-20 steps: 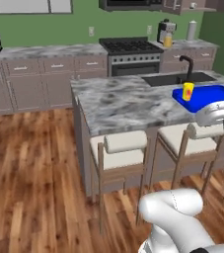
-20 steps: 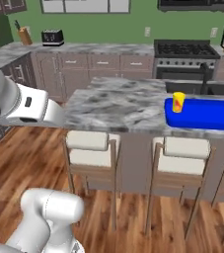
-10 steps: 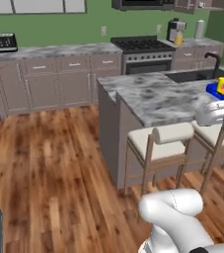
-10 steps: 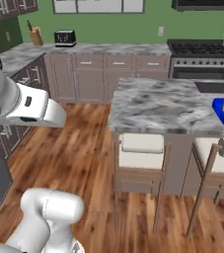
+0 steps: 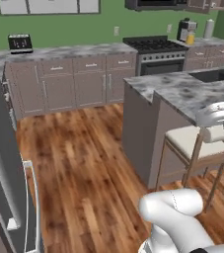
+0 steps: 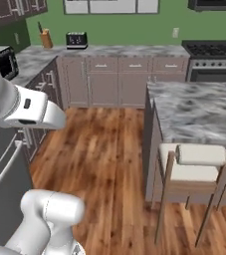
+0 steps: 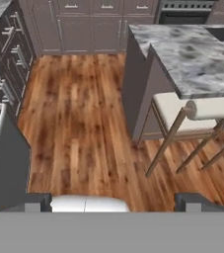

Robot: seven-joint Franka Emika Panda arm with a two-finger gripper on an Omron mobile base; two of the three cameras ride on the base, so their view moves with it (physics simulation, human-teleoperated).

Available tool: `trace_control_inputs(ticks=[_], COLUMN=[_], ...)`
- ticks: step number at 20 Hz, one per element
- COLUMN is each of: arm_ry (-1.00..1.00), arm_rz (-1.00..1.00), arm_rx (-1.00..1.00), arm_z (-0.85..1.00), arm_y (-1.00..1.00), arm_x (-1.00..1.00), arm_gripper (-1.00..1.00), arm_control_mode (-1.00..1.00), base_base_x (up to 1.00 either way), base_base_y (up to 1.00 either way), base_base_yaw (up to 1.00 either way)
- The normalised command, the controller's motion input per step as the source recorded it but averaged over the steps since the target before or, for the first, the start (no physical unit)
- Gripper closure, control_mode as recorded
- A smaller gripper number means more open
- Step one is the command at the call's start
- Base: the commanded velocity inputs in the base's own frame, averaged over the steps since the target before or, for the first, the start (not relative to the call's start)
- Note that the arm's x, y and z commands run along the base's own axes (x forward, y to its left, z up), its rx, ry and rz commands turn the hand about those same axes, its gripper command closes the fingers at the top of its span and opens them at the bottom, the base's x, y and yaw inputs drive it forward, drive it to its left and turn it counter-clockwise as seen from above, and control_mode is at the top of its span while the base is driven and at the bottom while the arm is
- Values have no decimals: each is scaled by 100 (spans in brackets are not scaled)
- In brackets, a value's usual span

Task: There is a tray on the dining counter. Grab the cup, mug, and pitcher and place them on the tray. The pitcher may be placed next to the tray if it cannot fit the tray.

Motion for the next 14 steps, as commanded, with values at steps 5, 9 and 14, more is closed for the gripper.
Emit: trace_control_inputs(ticks=[5,9,14], arm_ry=[0,0,0], arm_rz=[0,0,0], arm_rx=[0,0,0], arm_z=[0,0,0], arm_y=[0,0,0], arm_x=[0,0,0], arm_gripper=[-100,-100,-100], arm_control_mode=[100,100,100], base_base_x=[88,98,100], base_base_y=[62,40,24], base_base_yaw=[-17,-12,-4])
